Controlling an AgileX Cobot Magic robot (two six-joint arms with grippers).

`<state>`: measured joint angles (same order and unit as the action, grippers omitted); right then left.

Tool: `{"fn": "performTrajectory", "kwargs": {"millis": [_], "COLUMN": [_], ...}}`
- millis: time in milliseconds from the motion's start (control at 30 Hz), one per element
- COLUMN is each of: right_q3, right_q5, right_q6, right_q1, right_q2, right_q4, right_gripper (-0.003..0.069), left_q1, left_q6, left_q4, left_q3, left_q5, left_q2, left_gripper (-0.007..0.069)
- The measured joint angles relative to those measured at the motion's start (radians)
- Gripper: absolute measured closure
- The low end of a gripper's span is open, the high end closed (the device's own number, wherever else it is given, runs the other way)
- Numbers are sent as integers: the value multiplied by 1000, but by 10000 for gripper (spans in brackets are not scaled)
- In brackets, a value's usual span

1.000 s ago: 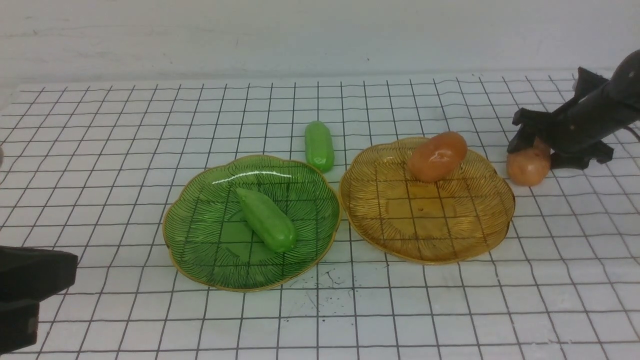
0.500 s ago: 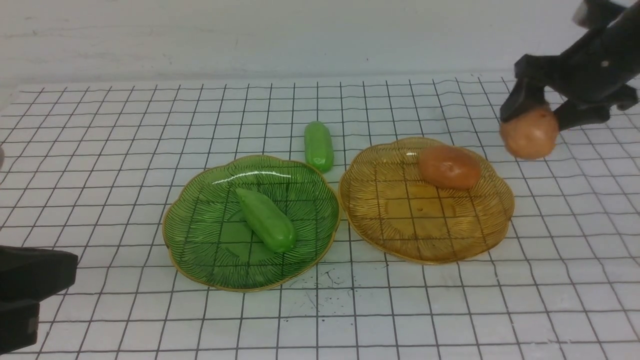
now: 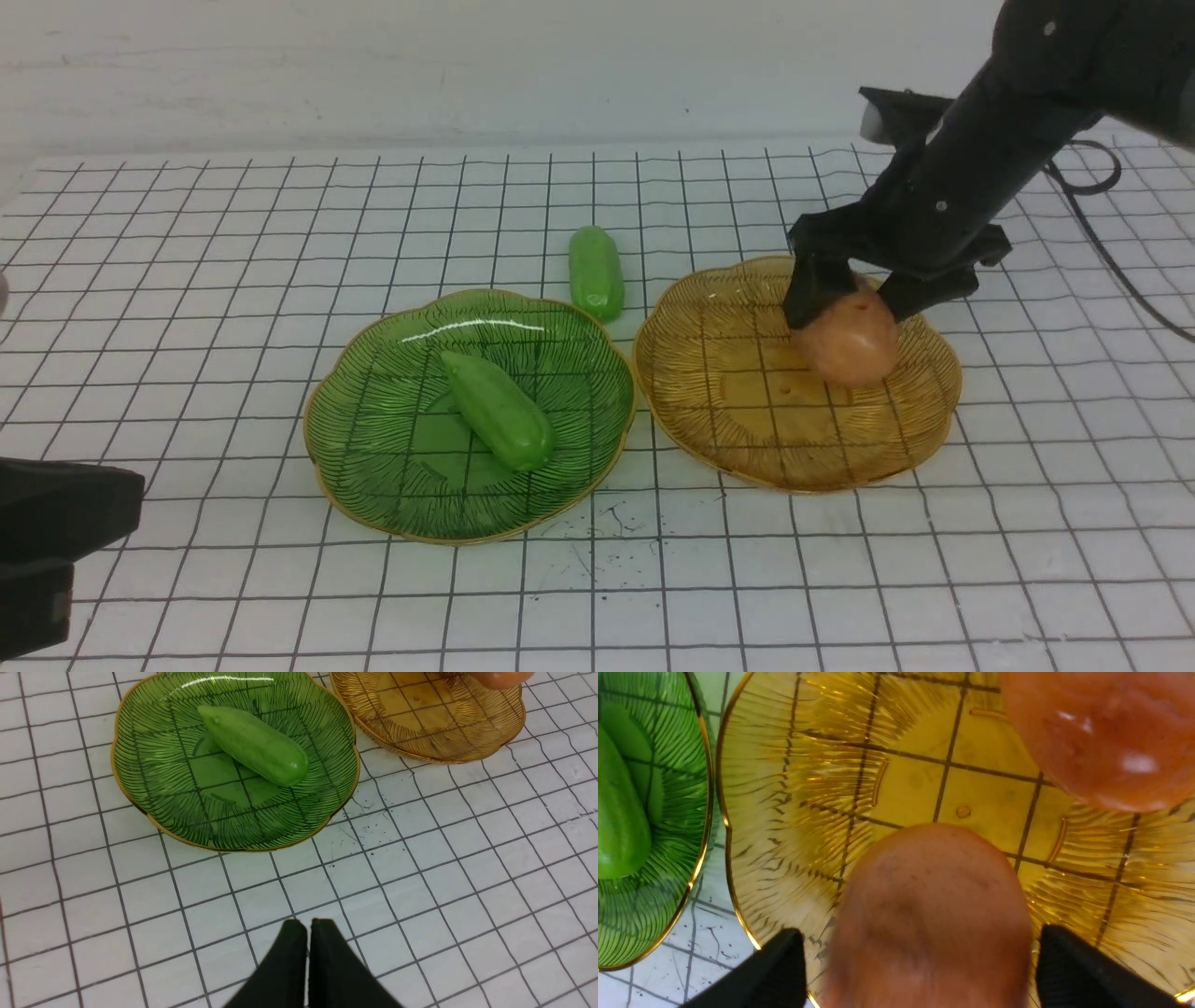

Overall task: Put different types of vegetables on the plate.
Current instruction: 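Put the potato onto the plate, then put the potatoes from the left side into the left plate with the left gripper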

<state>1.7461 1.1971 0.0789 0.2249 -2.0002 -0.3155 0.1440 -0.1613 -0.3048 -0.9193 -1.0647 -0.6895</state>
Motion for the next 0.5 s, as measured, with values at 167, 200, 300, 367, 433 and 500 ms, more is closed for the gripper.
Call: {"fn": "performTrajectory", "kwargs": {"millis": [167, 200, 300, 367, 433, 500], "right_q3": [0, 0, 0, 0, -1, -1], "right_q5": [11, 25, 33, 34, 37, 40], "right_q6": [0, 9, 58, 91, 114, 125], "right_q1": [0, 0, 0, 0, 0, 0], "right_q2": [0, 0, 8, 29, 61, 167], "right_q4": [25, 30, 43, 52, 63, 83], "right_gripper": [6, 6, 23, 59, 92, 172], "left_q1": [0, 0, 0, 0, 0, 0], "left_q6": [0, 0, 0, 3, 9, 20], "left_q4": [0, 0, 0, -1, -2, -2], "left_q3": [0, 0, 0, 0, -1, -36], "left_q5": [0, 0, 0, 4, 6, 5], "left_q2": [0, 0, 0, -1, -11, -73], "left_gripper": [632, 632, 632, 632, 632, 632]}}
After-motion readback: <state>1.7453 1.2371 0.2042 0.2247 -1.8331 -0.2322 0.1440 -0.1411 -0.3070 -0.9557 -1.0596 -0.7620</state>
